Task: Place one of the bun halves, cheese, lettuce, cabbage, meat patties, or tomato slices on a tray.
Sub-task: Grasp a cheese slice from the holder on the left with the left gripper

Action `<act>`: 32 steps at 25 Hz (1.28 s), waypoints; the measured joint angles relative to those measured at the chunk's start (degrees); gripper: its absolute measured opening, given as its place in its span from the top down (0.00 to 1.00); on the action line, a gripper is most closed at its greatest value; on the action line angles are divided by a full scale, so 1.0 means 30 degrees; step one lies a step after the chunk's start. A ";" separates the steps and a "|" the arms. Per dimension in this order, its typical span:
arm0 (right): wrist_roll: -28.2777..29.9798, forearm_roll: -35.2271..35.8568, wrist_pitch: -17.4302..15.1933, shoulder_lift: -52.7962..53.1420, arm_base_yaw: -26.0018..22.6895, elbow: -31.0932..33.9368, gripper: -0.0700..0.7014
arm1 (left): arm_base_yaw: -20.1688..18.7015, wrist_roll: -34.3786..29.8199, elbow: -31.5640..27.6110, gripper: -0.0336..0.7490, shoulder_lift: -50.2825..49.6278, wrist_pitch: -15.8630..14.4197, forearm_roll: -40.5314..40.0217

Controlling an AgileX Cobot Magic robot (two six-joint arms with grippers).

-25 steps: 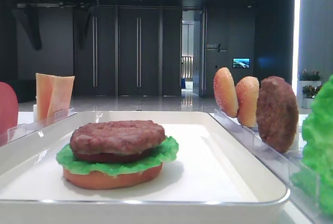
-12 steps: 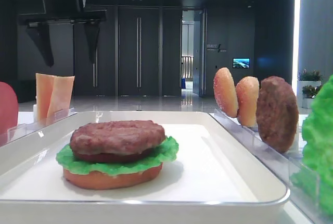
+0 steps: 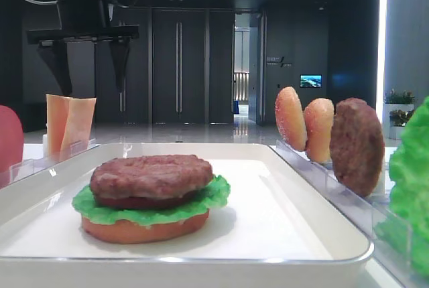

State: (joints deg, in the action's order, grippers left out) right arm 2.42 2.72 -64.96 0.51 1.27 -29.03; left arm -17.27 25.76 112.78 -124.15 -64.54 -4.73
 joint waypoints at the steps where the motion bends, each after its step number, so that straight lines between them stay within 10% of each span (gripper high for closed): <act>1: 0.0000 0.0000 0.0000 0.0000 0.0000 0.0000 0.35 | 0.0000 -0.0073 0.0000 0.12 -0.0043 0.0000 0.0000; 23: 0.0000 0.0000 0.0000 0.0000 0.0000 0.0000 0.35 | 0.0018 -0.0781 0.0016 0.14 -0.0812 -0.0530 0.0000; 32: 0.0000 0.0000 0.0000 0.0000 0.0000 0.0000 0.35 | 0.0018 -0.0795 0.0016 0.47 -0.0812 -0.0842 -0.0302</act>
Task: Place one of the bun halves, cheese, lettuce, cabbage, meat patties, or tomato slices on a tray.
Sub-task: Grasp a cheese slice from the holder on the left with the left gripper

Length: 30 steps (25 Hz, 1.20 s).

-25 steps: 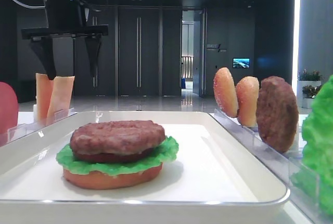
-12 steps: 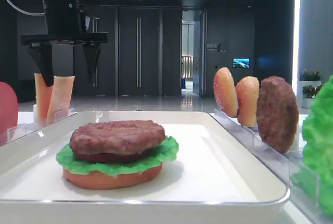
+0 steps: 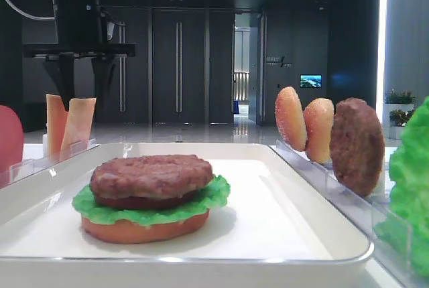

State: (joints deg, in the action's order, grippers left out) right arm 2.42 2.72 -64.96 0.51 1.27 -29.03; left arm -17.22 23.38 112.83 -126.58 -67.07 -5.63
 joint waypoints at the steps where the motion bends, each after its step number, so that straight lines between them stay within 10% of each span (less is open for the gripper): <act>1: 0.0000 0.0000 0.0000 0.0000 0.0000 0.0000 0.35 | 0.0000 0.0000 0.0000 0.48 0.0000 -0.0093 0.0000; 30: 0.0000 0.0000 0.0000 0.0000 0.0000 0.0000 0.35 | 0.0283 -0.0039 0.0020 0.92 0.0000 -0.0919 -0.0780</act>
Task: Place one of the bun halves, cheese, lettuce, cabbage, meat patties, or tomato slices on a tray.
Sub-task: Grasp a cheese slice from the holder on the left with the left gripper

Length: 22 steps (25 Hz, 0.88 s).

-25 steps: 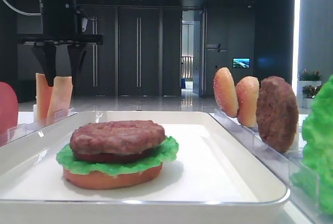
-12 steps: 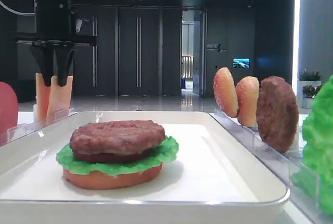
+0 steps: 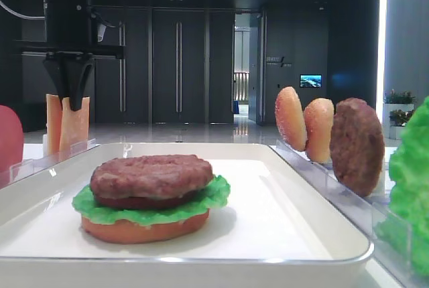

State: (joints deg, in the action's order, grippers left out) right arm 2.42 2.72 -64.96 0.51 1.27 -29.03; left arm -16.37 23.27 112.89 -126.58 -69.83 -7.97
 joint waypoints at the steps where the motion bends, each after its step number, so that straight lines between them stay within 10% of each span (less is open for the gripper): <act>1: 0.0000 0.0000 0.0000 0.0000 0.0000 0.0000 0.35 | 0.0000 0.0000 0.0000 0.92 0.0000 0.0000 0.0000; 22: 0.0000 0.0000 0.0000 0.0000 0.0000 0.0000 0.35 | 0.0000 -0.0878 0.0032 0.92 0.2134 -0.0138 0.0670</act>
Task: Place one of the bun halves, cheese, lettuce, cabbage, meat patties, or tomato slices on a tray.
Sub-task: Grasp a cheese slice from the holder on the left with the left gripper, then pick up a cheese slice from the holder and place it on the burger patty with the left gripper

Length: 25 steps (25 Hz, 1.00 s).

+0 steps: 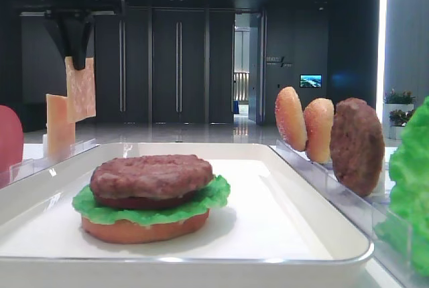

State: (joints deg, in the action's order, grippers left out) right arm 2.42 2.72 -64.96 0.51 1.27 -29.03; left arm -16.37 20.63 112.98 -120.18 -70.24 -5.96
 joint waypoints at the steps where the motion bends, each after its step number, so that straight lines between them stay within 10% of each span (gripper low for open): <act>1: 0.0000 0.0000 0.0000 0.0000 0.0000 0.0000 0.35 | 0.0000 0.0000 0.0000 0.92 0.0228 -0.0045 0.0081; 25: 0.0000 0.0000 0.0000 0.0000 0.0000 0.0000 0.35 | -0.1016 -0.2268 -0.5345 0.92 0.7427 -0.0315 0.7037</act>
State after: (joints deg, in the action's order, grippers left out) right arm 2.42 2.72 -64.96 0.51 1.27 -29.03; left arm -19.42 13.83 96.95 -97.90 -71.19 15.15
